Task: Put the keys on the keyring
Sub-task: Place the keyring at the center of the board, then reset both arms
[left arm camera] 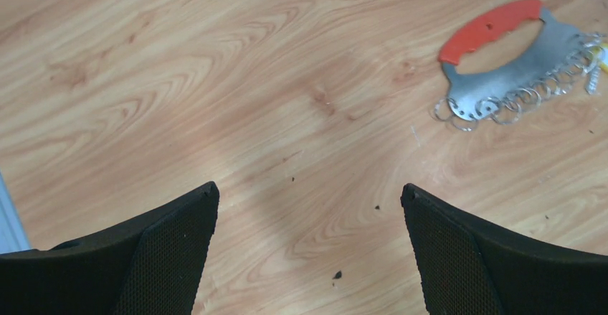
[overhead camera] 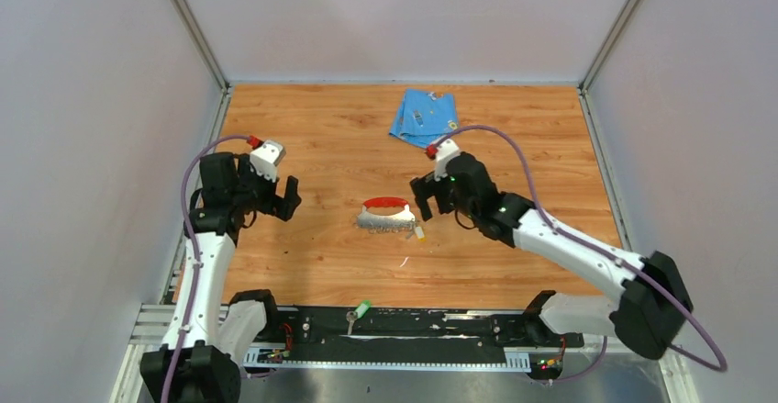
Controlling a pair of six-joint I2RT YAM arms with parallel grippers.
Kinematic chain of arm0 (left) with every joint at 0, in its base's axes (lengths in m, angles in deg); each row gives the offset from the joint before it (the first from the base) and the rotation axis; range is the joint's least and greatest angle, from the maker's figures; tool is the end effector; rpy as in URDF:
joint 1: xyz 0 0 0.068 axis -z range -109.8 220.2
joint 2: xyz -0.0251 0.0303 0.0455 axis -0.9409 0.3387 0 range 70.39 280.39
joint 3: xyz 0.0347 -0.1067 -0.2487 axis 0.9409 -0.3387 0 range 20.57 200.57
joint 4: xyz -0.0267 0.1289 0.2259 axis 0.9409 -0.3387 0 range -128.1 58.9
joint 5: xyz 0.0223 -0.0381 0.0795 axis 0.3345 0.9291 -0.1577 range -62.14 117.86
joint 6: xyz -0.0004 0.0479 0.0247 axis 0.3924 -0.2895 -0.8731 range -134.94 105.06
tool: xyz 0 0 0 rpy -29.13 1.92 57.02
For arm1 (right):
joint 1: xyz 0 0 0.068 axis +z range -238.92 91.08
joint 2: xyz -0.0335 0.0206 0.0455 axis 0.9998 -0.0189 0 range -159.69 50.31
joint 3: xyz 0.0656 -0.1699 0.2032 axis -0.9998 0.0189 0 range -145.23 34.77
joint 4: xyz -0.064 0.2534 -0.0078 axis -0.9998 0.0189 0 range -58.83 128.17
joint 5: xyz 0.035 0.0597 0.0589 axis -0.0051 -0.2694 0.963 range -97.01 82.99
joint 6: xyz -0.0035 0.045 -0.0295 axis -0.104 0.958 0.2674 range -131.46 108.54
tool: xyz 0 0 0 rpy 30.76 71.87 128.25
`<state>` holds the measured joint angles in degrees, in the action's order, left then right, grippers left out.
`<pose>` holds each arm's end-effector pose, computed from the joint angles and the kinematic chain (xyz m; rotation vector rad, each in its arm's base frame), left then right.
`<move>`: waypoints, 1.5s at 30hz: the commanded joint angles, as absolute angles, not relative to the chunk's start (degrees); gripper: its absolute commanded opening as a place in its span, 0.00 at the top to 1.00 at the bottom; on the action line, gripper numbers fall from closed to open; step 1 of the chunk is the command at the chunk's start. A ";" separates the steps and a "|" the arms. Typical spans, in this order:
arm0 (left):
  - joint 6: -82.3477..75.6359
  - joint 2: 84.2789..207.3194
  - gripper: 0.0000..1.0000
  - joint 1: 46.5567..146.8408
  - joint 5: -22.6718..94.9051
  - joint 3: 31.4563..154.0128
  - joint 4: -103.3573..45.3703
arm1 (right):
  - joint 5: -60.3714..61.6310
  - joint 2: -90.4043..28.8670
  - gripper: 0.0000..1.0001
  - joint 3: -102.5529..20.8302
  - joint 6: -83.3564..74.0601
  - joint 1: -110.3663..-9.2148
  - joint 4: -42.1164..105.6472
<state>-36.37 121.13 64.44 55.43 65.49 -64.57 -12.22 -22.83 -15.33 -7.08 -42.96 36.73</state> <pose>0.1852 0.0021 0.2859 0.5446 2.1106 -0.2751 0.2028 0.2051 0.2731 -0.6914 1.9809 0.4432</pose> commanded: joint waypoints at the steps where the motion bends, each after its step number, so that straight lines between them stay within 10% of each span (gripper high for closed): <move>1: -30.45 119.05 0.00 61.70 54.67 57.80 -52.82 | -24.66 -13.16 0.00 -7.47 -0.59 -47.80 40.00; 8: -22.93 112.33 0.00 61.41 53.46 41.10 -22.45 | -42.92 3.19 0.00 5.68 -0.53 -49.92 35.27; 14: -21.94 130.07 0.00 61.41 53.47 40.18 -3.95 | -51.05 8.53 0.00 15.23 -4.55 -56.74 20.64; 32: -14.49 152.83 0.00 64.11 44.07 21.55 56.11 | -37.04 -27.84 0.00 16.04 -10.81 -83.56 -14.66; 41: -19.29 148.44 0.00 68.17 40.19 31.55 29.98 | -27.44 -34.17 0.00 27.65 -21.79 -79.94 -45.72; 45: -18.58 149.37 0.00 68.18 40.01 30.87 33.05 | -23.21 -29.48 0.00 21.05 -16.17 -84.42 -24.79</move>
<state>-17.35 149.11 67.83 41.55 30.89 34.64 -27.76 -32.12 24.99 -17.05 -81.61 -27.05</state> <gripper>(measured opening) 1.000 0.999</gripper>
